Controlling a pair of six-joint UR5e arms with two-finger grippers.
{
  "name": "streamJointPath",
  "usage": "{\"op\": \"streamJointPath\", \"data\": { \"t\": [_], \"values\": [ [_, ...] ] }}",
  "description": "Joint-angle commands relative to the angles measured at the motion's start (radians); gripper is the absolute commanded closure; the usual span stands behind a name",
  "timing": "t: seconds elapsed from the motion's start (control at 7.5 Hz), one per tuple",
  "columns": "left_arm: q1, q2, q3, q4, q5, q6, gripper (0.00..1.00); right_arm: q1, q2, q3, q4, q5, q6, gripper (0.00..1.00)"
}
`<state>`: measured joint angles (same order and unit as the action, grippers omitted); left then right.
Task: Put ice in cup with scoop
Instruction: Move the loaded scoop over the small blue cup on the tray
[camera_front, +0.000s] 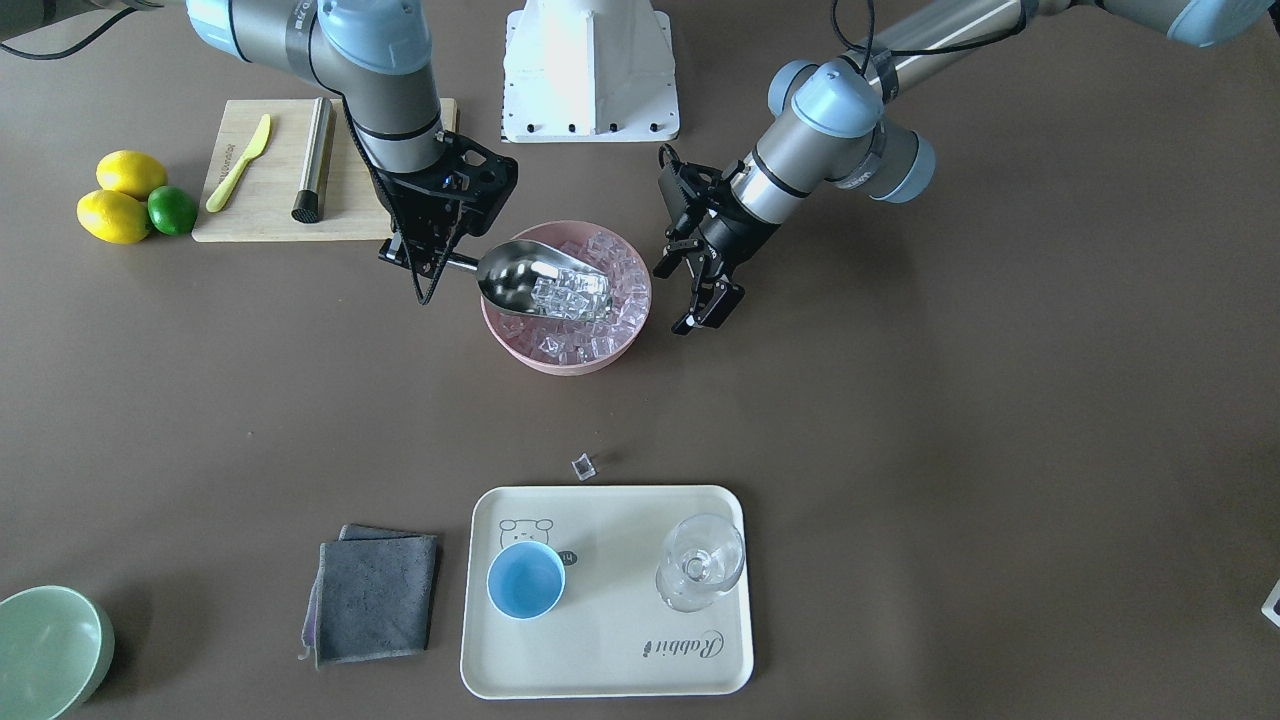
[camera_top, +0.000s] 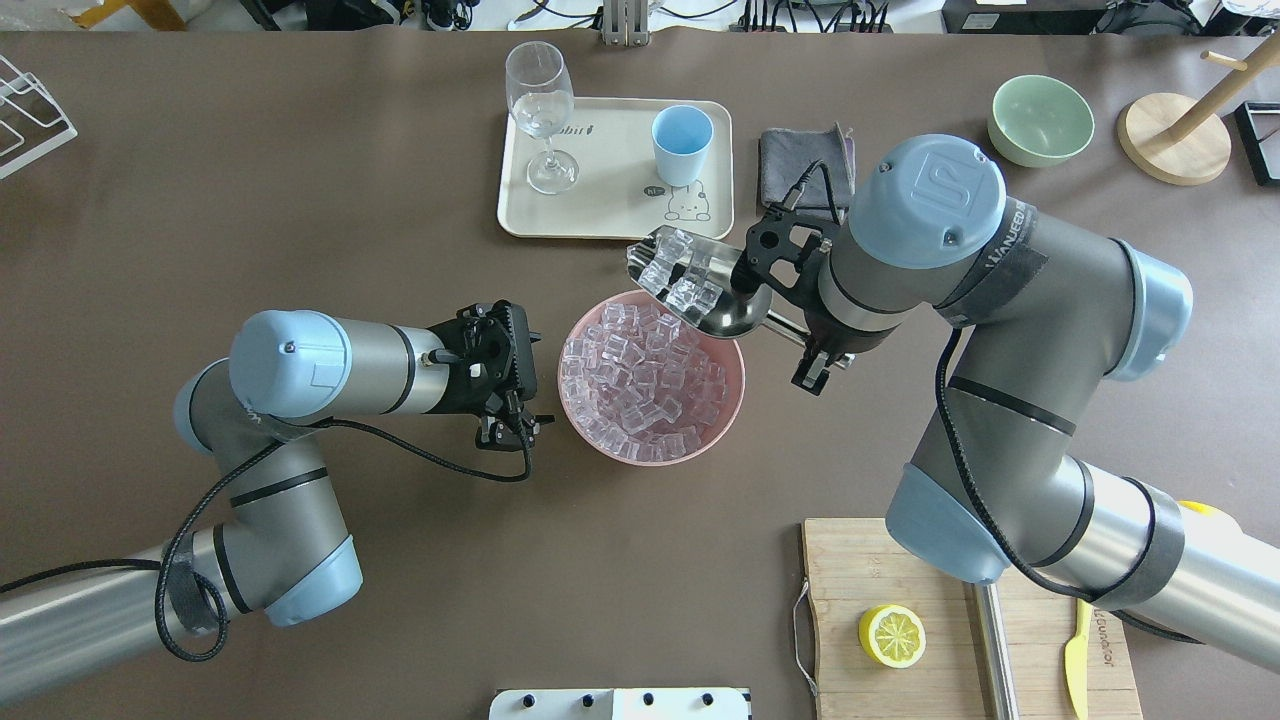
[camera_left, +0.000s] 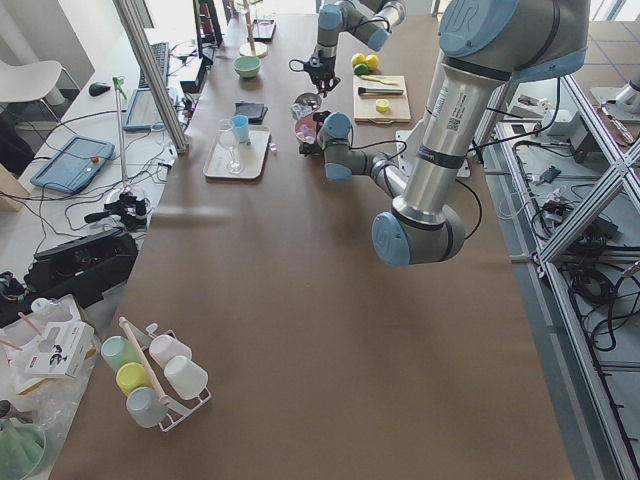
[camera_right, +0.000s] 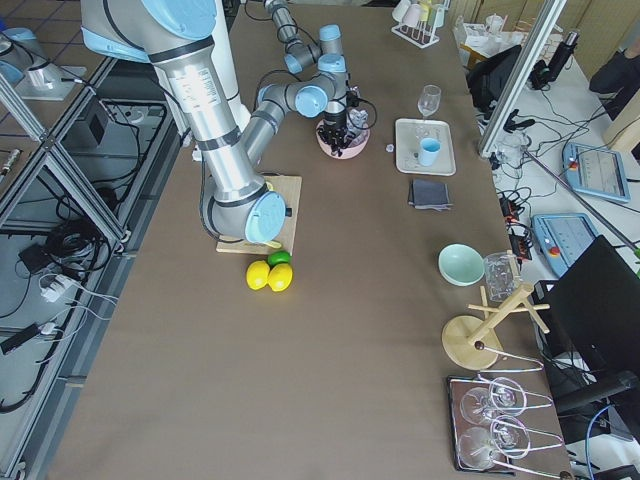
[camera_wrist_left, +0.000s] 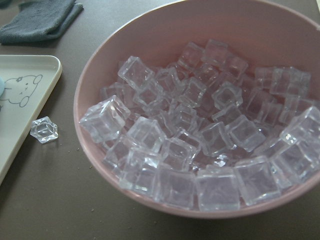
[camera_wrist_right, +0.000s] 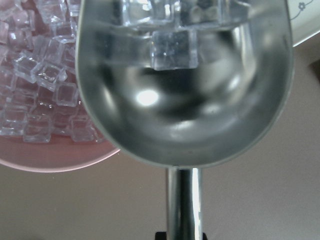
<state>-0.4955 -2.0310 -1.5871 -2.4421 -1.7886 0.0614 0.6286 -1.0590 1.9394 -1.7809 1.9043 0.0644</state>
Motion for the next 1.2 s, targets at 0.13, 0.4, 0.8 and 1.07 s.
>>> {"op": "streamJointPath", "data": {
  "t": [0.13, 0.4, 0.8, 1.07],
  "values": [
    [-0.003, 0.000, -0.004, 0.000, 0.000, 0.000, 0.02, 0.077, 0.005, -0.004, -0.056, 0.056, 0.084, 1.00],
    [-0.005, 0.003, -0.010, 0.000, 0.000, 0.000, 0.02, 0.111, 0.013, -0.007, -0.080, 0.058, 0.086, 1.00],
    [-0.008, 0.012, -0.016, 0.000, -0.002, 0.000, 0.02, 0.178, 0.233, -0.237, -0.153, 0.125, 0.172, 1.00],
    [-0.009, 0.015, -0.019, 0.000, -0.006, 0.000, 0.02, 0.252, 0.388, -0.458, -0.222, 0.290, 0.170, 1.00]
  ]
}}
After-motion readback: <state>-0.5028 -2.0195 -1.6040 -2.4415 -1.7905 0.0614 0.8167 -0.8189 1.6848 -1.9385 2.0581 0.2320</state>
